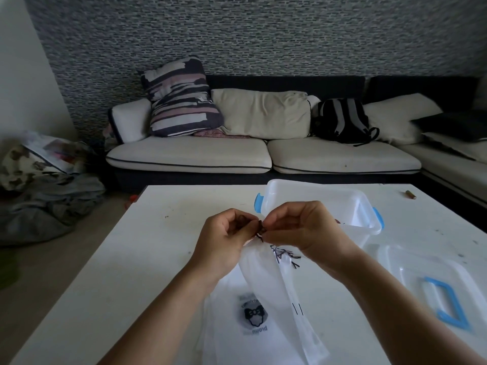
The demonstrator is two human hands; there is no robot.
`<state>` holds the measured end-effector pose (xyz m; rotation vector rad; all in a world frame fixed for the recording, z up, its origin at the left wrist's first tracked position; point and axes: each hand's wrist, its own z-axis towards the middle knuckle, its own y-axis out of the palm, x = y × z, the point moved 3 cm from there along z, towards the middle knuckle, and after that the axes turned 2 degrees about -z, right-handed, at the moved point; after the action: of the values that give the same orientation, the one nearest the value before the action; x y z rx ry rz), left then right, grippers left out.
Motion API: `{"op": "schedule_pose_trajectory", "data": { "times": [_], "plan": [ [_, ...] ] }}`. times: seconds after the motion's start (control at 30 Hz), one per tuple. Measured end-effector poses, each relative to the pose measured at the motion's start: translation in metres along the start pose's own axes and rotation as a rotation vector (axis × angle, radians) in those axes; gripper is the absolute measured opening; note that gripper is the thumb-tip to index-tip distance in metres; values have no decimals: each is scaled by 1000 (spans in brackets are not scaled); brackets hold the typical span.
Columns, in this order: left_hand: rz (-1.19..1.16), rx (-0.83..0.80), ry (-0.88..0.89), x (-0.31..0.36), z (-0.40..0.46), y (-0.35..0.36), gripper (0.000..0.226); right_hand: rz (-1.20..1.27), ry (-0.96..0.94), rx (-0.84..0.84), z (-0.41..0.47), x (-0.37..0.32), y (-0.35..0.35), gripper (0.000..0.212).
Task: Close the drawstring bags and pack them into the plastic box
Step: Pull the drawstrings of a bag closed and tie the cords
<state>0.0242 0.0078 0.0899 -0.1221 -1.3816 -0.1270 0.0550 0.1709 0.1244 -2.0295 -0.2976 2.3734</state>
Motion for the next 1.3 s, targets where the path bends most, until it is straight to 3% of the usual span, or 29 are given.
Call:
{"op": "schedule_pose_trajectory", "data": {
  "times": [0.2, 0.3, 0.47, 0.7, 0.9, 1.07, 1.2, 1.3],
  "plan": [
    [-151, 0, -57, 2, -2, -1, 7, -221, -119, 34, 0, -1, 4, 15],
    [-161, 8, -33, 4, -2, -3, 7, -103, -61, 35, 0, 1, 2, 7],
    [-150, 21, 3, 5, -2, -4, 7, 234, 97, 100, 2, 4, 4, 13],
    [-98, 36, 113, 11, -4, -3, 7, 284, 117, 84, 2, 3, 3, 23],
    [-106, 13, 182, 16, -7, 1, 9, 175, 103, 76, 4, 4, 2, 32],
    [-279, -13, 93, 17, -9, 3, 10, -23, 47, 90, 5, 5, 1, 9],
    [-268, 8, 100, 18, -7, -2, 11, -132, -75, 116, 5, 2, -1, 12],
    [-136, 20, 154, 18, -3, -4, 11, -151, -96, 73, 6, 5, -2, 8]
  ]
}}
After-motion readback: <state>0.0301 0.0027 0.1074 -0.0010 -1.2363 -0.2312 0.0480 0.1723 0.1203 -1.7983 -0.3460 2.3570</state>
